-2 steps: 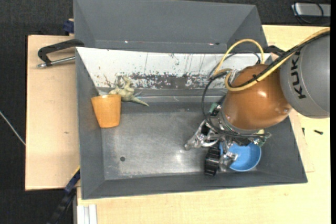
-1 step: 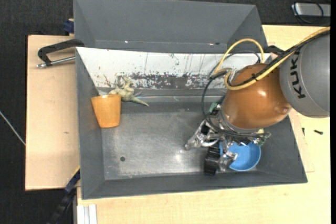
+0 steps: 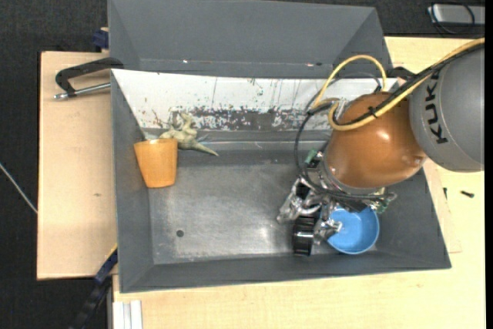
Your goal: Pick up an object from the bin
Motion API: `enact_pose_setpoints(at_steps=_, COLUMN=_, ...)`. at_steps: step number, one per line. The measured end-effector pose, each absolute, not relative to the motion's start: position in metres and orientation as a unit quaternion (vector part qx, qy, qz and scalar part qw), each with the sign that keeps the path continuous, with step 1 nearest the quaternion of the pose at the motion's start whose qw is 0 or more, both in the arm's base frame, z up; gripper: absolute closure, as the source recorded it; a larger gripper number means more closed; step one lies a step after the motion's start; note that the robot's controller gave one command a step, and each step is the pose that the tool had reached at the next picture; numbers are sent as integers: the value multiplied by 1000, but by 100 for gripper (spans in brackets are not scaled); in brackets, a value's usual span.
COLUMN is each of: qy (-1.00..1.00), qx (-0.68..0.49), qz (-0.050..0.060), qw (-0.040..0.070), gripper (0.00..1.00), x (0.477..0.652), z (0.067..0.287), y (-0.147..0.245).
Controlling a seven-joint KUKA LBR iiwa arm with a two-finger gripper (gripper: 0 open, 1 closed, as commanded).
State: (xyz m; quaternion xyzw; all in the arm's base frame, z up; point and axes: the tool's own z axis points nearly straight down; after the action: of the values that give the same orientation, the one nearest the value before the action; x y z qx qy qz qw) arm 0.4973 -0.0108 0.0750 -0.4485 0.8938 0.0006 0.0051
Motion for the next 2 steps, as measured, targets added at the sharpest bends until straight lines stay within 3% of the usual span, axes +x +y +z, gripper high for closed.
enact_pose_setpoints(at_steps=2, qy=895, qx=-447, qz=-1, qw=5, gripper=100, x=502, z=156, y=-8)
